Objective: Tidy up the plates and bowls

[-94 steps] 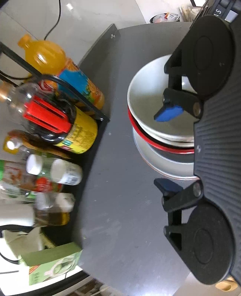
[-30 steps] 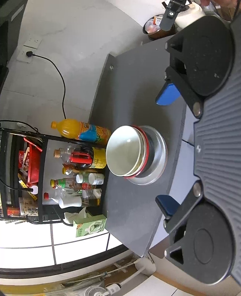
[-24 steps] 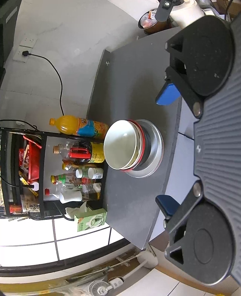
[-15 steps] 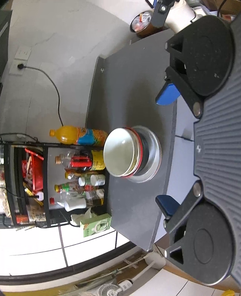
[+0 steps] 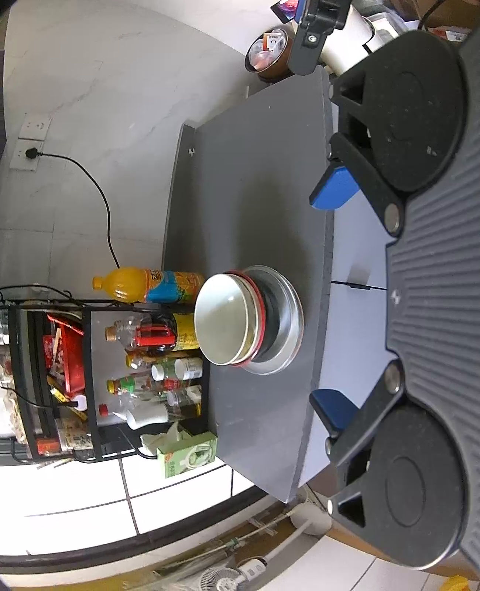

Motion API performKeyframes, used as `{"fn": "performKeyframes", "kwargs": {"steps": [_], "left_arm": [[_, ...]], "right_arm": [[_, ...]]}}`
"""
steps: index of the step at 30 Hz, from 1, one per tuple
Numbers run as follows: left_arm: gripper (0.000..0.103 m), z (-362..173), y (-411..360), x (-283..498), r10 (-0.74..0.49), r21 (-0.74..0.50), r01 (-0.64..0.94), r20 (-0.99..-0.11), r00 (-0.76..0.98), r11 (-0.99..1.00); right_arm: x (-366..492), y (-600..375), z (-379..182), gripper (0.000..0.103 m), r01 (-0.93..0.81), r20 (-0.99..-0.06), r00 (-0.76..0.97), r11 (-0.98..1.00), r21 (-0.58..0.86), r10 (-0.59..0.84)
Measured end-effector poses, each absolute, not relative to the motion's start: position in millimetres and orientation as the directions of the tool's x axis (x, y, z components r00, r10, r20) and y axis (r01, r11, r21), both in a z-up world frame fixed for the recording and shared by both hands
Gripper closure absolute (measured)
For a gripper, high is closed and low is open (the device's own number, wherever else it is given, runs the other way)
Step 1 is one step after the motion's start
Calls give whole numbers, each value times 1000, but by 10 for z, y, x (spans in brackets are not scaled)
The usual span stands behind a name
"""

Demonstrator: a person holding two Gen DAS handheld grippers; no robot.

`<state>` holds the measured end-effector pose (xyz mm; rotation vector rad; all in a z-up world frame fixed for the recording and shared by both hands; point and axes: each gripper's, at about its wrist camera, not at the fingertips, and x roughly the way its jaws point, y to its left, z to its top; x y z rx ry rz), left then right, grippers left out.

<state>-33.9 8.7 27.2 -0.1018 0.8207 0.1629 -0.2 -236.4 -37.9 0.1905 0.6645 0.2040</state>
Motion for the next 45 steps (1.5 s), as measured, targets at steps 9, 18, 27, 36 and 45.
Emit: {"fn": "performKeyframes", "kwargs": {"steps": [9,18,27,36,45], "left_arm": [[0,277,80,-405,127,-16,-206,-739,661,978],[1,290,45,-421,135,-5,-206,-738,661,979],[0,287,23,-410,131,-11,-208,-743,657,978],[0,285,-11,-415,130,-14,-210,-746,654,978],[0,294,-18,-421,133,-15,-217,-748,650,976]], "right_arm": [[-35,-2389,-384,0,-158,-599,755,961,228,267],[-62,-2383,-393,0,-182,-601,744,954,236,291],[-56,-2415,-413,0,-179,-614,735,955,235,289],[-39,-2438,-425,0,-176,-620,731,956,234,286],[-32,-2431,-440,0,-183,-619,730,956,230,289]]}}
